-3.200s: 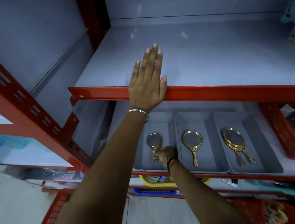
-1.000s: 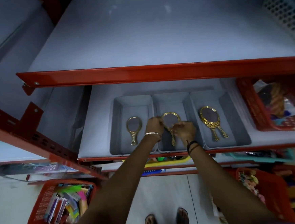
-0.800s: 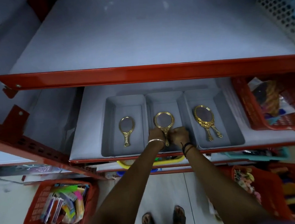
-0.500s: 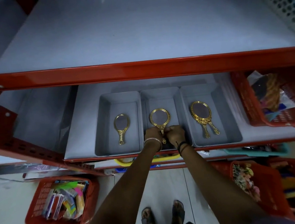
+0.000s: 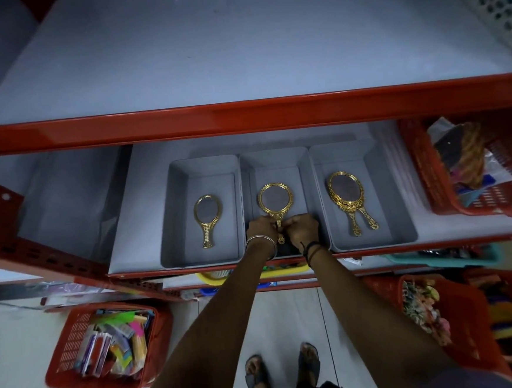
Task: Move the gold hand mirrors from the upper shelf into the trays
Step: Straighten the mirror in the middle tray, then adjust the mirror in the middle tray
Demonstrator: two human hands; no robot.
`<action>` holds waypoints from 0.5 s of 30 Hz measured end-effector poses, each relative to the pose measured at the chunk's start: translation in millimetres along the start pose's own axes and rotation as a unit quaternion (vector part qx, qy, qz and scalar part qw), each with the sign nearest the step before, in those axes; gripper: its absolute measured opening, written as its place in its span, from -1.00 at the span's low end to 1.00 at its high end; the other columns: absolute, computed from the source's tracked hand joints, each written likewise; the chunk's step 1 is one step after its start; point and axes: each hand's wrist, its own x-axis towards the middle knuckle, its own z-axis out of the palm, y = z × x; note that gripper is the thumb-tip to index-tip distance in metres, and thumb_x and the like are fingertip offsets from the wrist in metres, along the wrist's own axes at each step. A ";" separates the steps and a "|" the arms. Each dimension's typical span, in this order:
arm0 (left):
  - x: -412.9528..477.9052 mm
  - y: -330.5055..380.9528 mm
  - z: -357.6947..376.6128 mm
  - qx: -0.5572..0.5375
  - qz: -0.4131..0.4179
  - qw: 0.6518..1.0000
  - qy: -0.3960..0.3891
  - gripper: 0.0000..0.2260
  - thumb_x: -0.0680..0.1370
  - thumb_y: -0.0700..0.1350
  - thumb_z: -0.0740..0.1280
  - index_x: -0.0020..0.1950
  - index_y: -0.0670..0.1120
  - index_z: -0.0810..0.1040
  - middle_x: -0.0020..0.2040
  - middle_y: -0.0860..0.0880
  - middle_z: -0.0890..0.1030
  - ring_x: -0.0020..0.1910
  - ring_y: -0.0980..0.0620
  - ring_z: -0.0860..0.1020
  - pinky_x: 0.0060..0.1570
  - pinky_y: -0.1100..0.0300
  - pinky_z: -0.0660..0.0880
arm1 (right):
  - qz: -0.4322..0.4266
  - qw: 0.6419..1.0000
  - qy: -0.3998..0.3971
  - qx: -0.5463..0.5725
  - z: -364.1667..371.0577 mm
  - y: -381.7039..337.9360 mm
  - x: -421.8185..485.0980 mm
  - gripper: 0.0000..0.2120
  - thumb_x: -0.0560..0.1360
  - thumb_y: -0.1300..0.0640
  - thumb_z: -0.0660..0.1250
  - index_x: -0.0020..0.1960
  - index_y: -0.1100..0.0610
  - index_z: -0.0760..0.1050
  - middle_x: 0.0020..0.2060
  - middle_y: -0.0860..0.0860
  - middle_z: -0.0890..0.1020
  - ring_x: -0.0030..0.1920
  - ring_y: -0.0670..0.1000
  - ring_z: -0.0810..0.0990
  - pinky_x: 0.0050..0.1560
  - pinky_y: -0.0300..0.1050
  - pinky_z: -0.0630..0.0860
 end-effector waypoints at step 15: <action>-4.0 16.0 -8.8 -0.030 -0.009 0.993 0.110 -0.76 0.57 -0.21 0.20 0.10 -0.27 0.60 0.09 -0.26 0.66 0.10 -0.24 0.61 0.09 0.01 0.54 | -0.033 0.999 0.005 0.028 -32.3 -18.7 -6.0 -0.87 0.39 0.24 0.44 -0.09 0.27 0.62 -0.20 0.14 0.67 -0.15 0.12 0.63 -0.06 0.02 0.62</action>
